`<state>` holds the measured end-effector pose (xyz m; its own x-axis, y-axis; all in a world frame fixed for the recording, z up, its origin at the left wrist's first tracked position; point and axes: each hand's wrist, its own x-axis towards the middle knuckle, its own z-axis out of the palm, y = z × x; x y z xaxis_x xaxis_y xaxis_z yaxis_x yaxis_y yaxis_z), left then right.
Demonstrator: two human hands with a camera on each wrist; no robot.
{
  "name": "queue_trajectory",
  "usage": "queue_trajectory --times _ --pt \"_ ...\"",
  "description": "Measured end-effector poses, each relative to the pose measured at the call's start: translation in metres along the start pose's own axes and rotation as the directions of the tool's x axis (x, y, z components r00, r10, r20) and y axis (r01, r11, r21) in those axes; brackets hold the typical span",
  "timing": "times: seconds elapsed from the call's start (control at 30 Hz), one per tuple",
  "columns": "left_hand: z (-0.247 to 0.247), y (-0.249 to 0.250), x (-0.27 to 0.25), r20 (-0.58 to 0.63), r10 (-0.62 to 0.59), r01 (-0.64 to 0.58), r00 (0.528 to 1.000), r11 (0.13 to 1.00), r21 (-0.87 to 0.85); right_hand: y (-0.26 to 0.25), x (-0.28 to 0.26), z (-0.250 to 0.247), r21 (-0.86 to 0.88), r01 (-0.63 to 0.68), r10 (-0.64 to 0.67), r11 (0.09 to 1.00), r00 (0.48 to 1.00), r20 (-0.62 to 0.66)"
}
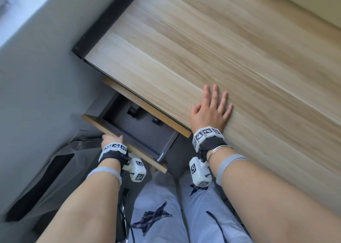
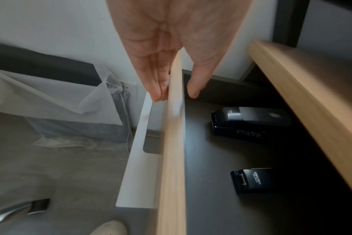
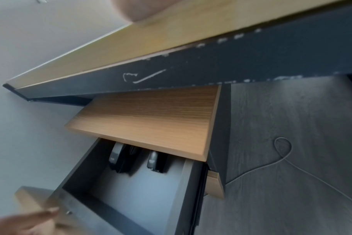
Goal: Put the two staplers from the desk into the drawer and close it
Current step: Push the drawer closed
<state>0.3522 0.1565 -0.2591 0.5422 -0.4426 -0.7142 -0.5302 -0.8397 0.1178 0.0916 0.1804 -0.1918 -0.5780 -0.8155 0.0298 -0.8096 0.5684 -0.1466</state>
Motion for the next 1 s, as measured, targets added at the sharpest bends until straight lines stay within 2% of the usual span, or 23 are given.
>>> queue_trajectory --times 0.17,0.33,0.67,0.8,0.9,1.0 --pt "0.009 0.022 0.0 0.018 0.107 -0.106 0.994 0.992 -0.064 -0.001 -0.001 -0.002 -0.003 0.002 -0.002 1.0 1.0 -0.016" --pt "0.017 0.042 -0.005 0.057 0.163 -0.153 0.985 0.978 -0.14 0.0 -0.001 -0.001 -0.005 -0.005 0.005 1.0 1.0 -0.005" --pt "0.031 0.076 0.004 0.206 0.247 -0.156 0.947 0.913 -0.377 -0.001 0.0 -0.002 -0.012 -0.008 0.008 1.0 1.0 -0.011" --pt "0.037 0.091 -0.003 0.175 0.273 -0.199 0.946 0.915 -0.352 -0.002 0.0 -0.003 -0.009 -0.013 0.013 1.0 1.0 -0.018" --pt "0.04 0.1 -0.012 0.123 0.292 -0.251 0.949 0.93 -0.268 -0.003 0.0 -0.003 -0.012 -0.015 0.015 1.0 1.0 -0.014" --pt "0.044 0.103 -0.013 0.112 0.278 -0.248 0.954 0.942 -0.226 -0.003 0.001 -0.003 -0.011 -0.02 0.02 1.0 1.0 -0.013"
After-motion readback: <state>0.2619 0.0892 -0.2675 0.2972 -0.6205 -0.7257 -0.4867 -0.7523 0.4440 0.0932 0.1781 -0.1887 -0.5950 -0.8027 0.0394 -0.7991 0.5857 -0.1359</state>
